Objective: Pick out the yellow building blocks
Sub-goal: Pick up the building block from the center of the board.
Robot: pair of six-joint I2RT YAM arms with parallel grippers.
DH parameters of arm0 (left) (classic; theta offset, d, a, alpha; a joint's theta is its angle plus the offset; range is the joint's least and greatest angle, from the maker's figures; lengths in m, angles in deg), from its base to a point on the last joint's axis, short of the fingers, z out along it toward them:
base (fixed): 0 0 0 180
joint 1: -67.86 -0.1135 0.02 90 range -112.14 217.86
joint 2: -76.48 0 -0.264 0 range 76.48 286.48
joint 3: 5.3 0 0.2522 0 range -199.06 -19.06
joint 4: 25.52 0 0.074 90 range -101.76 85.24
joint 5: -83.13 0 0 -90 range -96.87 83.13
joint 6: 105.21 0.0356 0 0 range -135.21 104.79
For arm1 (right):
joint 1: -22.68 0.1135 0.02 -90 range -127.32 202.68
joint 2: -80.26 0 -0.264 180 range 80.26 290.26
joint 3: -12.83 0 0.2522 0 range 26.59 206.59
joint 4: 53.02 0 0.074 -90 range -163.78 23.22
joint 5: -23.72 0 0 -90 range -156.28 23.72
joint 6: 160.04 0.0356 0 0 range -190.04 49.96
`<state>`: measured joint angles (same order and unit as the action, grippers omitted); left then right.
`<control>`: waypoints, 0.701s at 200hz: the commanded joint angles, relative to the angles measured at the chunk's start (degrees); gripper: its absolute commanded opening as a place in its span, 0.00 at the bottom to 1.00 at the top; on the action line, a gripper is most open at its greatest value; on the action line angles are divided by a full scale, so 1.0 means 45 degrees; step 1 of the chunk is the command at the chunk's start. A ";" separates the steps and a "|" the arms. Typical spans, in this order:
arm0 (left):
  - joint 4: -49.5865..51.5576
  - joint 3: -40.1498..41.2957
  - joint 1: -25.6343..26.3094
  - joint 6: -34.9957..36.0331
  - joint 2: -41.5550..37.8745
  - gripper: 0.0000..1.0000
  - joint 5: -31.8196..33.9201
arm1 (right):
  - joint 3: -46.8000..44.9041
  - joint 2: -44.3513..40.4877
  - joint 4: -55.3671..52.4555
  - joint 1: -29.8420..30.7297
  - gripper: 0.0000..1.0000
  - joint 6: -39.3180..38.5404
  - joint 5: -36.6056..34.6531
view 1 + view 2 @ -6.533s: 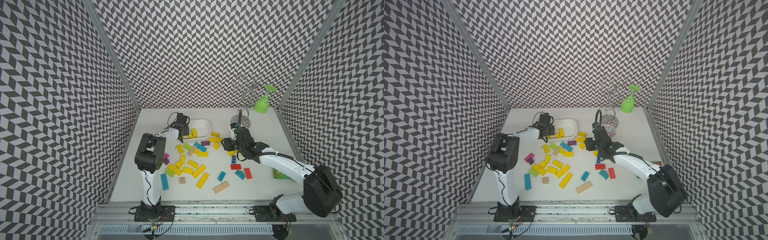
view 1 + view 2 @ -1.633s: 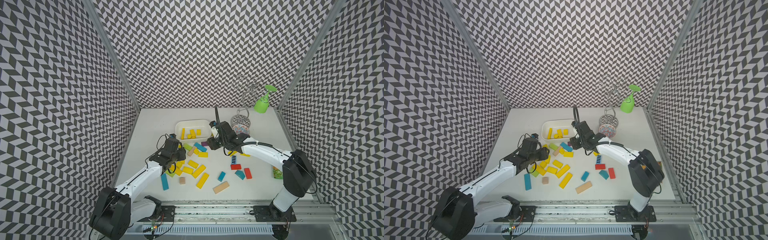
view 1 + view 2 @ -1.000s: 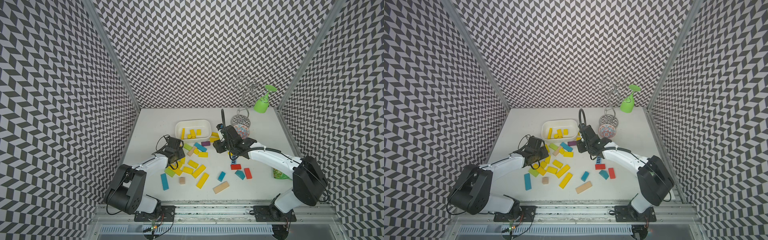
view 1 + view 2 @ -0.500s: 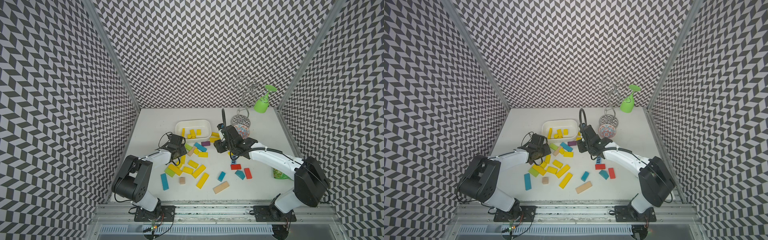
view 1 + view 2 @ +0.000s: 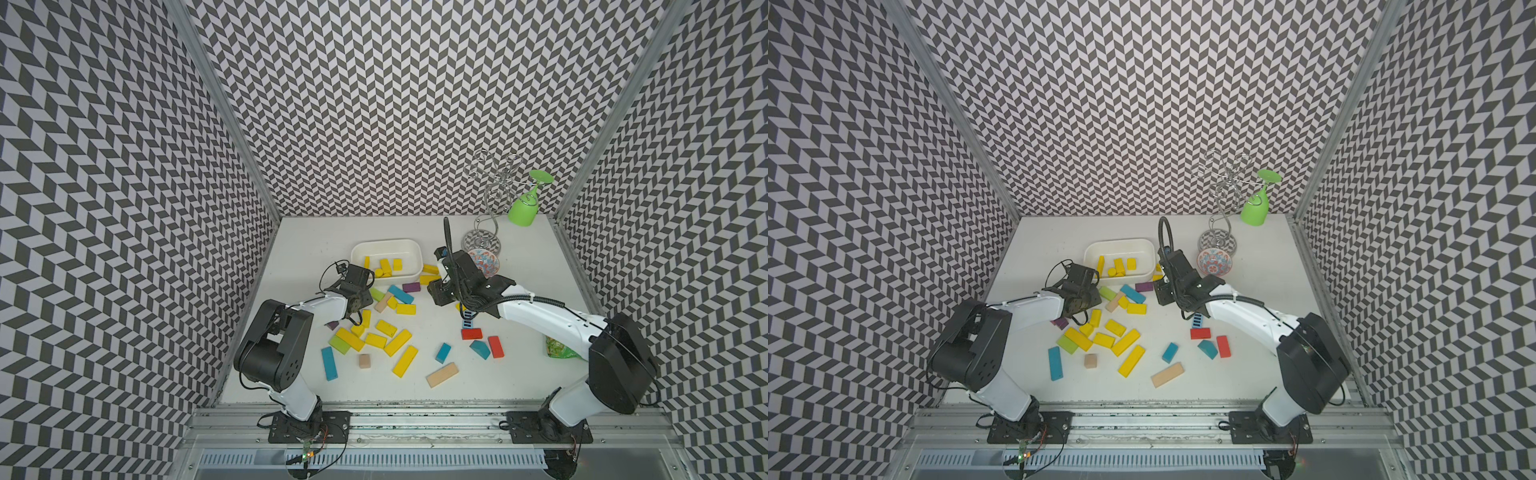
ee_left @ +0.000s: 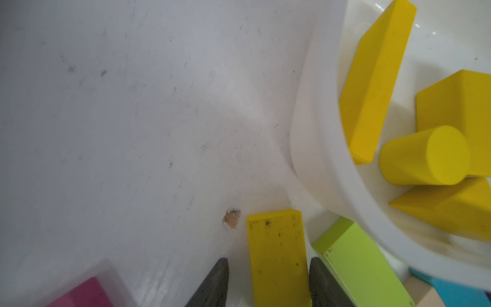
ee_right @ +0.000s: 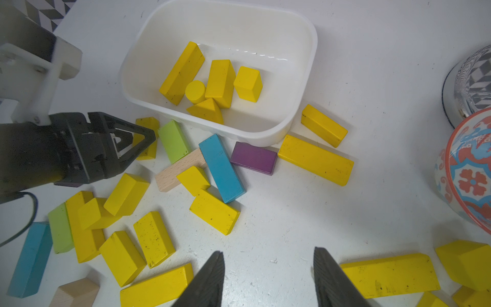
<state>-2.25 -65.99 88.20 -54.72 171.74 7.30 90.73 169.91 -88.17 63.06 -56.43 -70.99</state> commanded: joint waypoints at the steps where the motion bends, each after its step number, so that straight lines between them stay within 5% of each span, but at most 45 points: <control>1: 0.0967 -0.0024 0.0128 0.0185 0.0331 0.49 0.0685 | 0.0200 -0.0106 0.0445 0.0074 0.55 0.0150 -0.0062; 92: 0.1046 -0.0019 0.0209 0.0886 0.0703 0.32 0.1322 | 0.0200 -0.0160 0.0446 0.0080 0.55 0.0104 -0.0124; 140: 0.1428 0.0261 0.0225 0.0889 -0.0636 0.19 0.1721 | 0.0035 -0.0274 0.0475 0.0070 0.55 0.0175 -0.0072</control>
<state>-0.13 -66.06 89.23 -51.14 172.33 13.69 90.73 169.91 -88.10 63.06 -56.43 -70.99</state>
